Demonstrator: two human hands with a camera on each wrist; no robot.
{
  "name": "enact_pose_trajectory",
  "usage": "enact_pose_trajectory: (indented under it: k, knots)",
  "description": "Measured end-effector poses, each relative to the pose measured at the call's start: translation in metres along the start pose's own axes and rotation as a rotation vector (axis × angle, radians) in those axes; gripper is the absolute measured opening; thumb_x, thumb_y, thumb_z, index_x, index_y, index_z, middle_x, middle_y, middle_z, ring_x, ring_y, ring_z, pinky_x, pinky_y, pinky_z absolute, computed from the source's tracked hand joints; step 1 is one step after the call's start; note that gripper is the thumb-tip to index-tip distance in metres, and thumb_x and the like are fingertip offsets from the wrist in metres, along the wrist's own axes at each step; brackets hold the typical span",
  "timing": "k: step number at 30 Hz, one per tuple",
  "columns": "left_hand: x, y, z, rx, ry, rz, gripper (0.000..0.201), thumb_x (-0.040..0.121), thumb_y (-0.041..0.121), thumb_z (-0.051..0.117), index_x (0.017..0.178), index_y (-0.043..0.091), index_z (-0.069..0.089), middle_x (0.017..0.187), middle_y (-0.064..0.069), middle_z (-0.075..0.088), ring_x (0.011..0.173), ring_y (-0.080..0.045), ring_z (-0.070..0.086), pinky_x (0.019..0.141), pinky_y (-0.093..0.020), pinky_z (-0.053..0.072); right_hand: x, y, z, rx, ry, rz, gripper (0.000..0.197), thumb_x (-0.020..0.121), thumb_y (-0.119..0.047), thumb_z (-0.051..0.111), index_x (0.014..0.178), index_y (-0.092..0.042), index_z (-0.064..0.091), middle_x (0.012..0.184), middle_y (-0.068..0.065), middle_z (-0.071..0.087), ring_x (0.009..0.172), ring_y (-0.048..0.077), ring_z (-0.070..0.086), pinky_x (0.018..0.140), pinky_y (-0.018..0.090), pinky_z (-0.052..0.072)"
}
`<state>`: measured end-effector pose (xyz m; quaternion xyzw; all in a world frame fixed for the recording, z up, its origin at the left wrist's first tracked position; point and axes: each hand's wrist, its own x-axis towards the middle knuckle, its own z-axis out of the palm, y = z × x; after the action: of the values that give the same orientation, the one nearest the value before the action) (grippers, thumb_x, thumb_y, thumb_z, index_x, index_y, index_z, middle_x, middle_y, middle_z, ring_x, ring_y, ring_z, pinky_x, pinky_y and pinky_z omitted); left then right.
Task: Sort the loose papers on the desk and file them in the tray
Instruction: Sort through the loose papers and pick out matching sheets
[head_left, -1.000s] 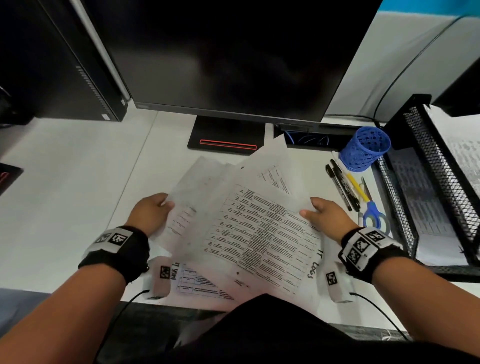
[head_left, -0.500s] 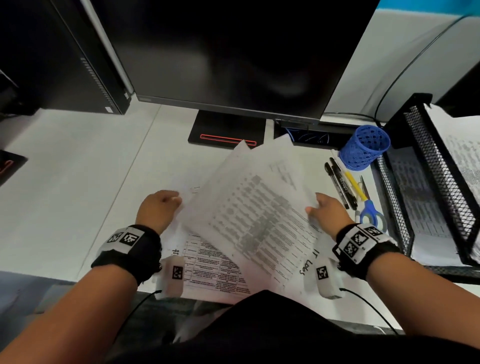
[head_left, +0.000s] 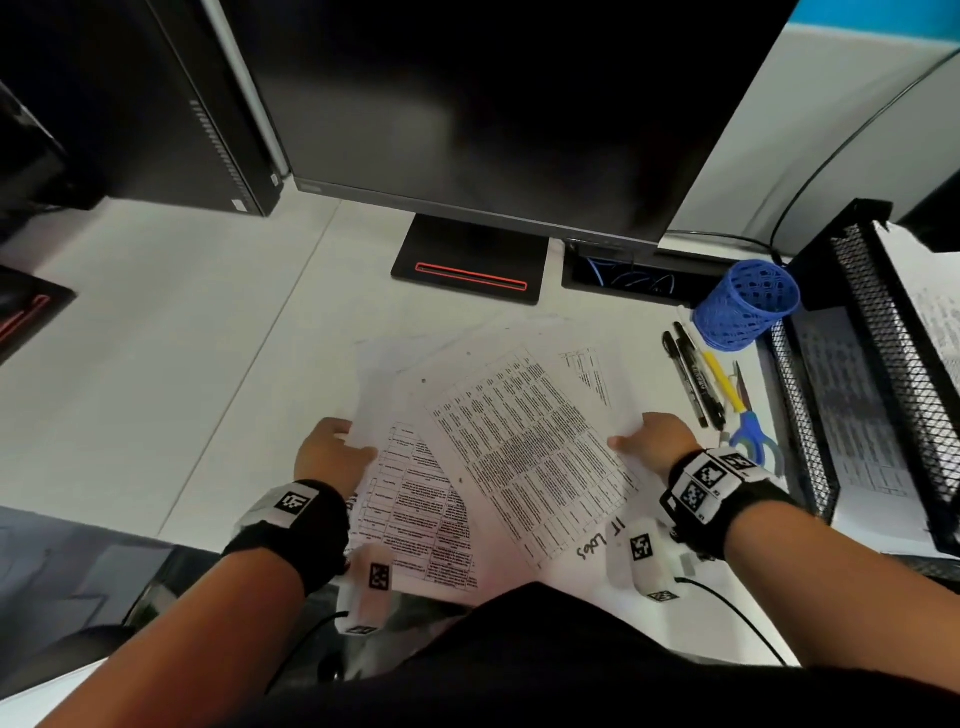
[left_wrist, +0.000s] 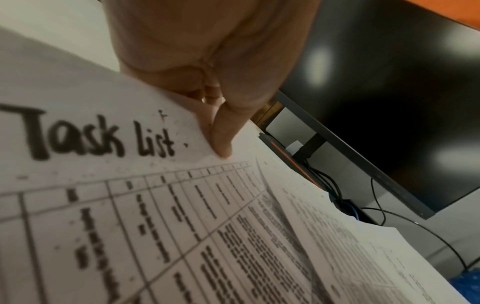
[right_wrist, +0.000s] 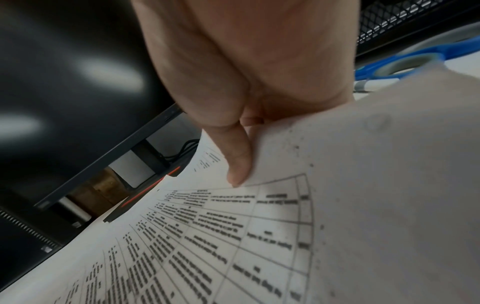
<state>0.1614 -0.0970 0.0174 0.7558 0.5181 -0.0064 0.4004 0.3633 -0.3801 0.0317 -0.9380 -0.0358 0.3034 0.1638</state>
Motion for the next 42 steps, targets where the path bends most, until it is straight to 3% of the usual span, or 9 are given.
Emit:
enact_pose_trajectory:
  k: [9,15,18,21,30,32,35,39,42]
  knots:
    - [0.006,-0.008,-0.021,0.06,-0.005,0.048,0.014,0.088,0.018,0.063,0.093,0.006,0.066,0.088,-0.008,0.065,0.075,-0.023,0.057,0.061,-0.026,0.039,-0.003,0.005,-0.02,0.174,0.136,-0.069,0.043,0.089,-0.018,0.062,0.126,0.002,0.051,0.123,0.015,0.059,0.119,0.031,0.051,0.088,0.028,0.038]
    - [0.031,-0.008,-0.043,0.128,0.058,0.052,0.021,0.093,0.01,0.05,0.1,-0.001,0.066,0.101,-0.02,0.066,0.084,-0.028,0.053,0.075,-0.029,0.037,0.001,0.017,-0.035,0.469,0.091,-0.137,0.02,0.09,-0.012,0.06,0.109,-0.009,0.065,0.102,0.007,0.067,0.098,0.025,0.061,0.089,0.032,0.046]
    - [0.04,-0.007,-0.059,0.163,0.113,0.056,0.023,0.093,0.007,0.047,0.101,-0.004,0.065,0.105,-0.024,0.065,0.094,-0.035,0.057,0.076,-0.031,0.037,0.003,0.02,-0.043,0.558,0.107,-0.167,0.021,0.09,-0.014,0.061,0.11,-0.012,0.065,0.106,0.008,0.069,0.105,0.029,0.063,0.099,0.042,0.046]
    - [0.047,0.0,-0.068,0.196,0.139,0.072,0.022,0.09,0.004,0.046,0.096,-0.003,0.066,0.101,-0.025,0.064,0.083,-0.031,0.051,0.072,-0.031,0.036,0.009,0.022,-0.048,0.629,0.078,-0.204,0.018,0.089,-0.015,0.062,0.106,-0.019,0.068,0.109,0.008,0.07,0.107,0.03,0.063,0.102,0.048,0.044]
    - [0.072,0.015,-0.121,0.397,0.211,0.055,0.026,0.092,0.004,0.044,0.104,-0.008,0.063,0.107,-0.031,0.061,0.101,-0.044,0.056,0.085,-0.043,0.043,0.029,0.032,-0.078,0.679,0.226,-0.171,0.002,0.085,-0.031,0.064,0.085,-0.029,0.064,0.1,-0.003,0.071,0.102,0.026,0.064,0.099,0.051,0.046]
    - [0.073,0.013,-0.133,0.384,0.202,0.066,0.021,0.089,0.002,0.046,0.098,-0.005,0.064,0.099,-0.027,0.062,0.091,-0.039,0.055,0.079,-0.04,0.041,0.022,0.028,-0.081,0.728,0.209,-0.171,0.007,0.082,-0.035,0.07,0.086,-0.03,0.066,0.099,-0.005,0.071,0.102,0.025,0.065,0.1,0.05,0.045]
    - [0.067,0.023,-0.136,0.339,0.137,0.145,0.014,0.088,0.003,0.05,0.092,0.002,0.064,0.089,-0.018,0.061,0.081,-0.029,0.05,0.073,-0.032,0.035,0.016,0.02,-0.076,0.709,0.115,-0.221,0.044,0.057,-0.057,0.08,0.09,-0.03,0.071,0.102,-0.001,0.073,0.102,0.025,0.066,0.099,0.048,0.046]
    - [0.055,0.053,-0.117,0.234,0.022,0.306,0.014,0.093,0.011,0.052,0.096,0.007,0.065,0.093,-0.011,0.06,0.086,-0.021,0.051,0.076,-0.027,0.033,-0.007,-0.014,-0.061,0.537,0.012,-0.319,0.006,0.086,-0.024,0.066,0.092,-0.021,0.066,0.098,0.002,0.071,0.095,0.024,0.066,0.095,0.04,0.049]
    - [0.049,0.078,-0.097,0.171,-0.114,0.37,0.014,0.093,0.013,0.052,0.095,0.013,0.067,0.092,-0.008,0.063,0.084,-0.02,0.054,0.077,-0.026,0.037,-0.015,-0.035,-0.047,0.391,-0.067,-0.384,0.018,0.092,-0.016,0.059,0.109,-0.012,0.064,0.103,0.002,0.069,0.091,0.015,0.064,0.085,0.028,0.047]
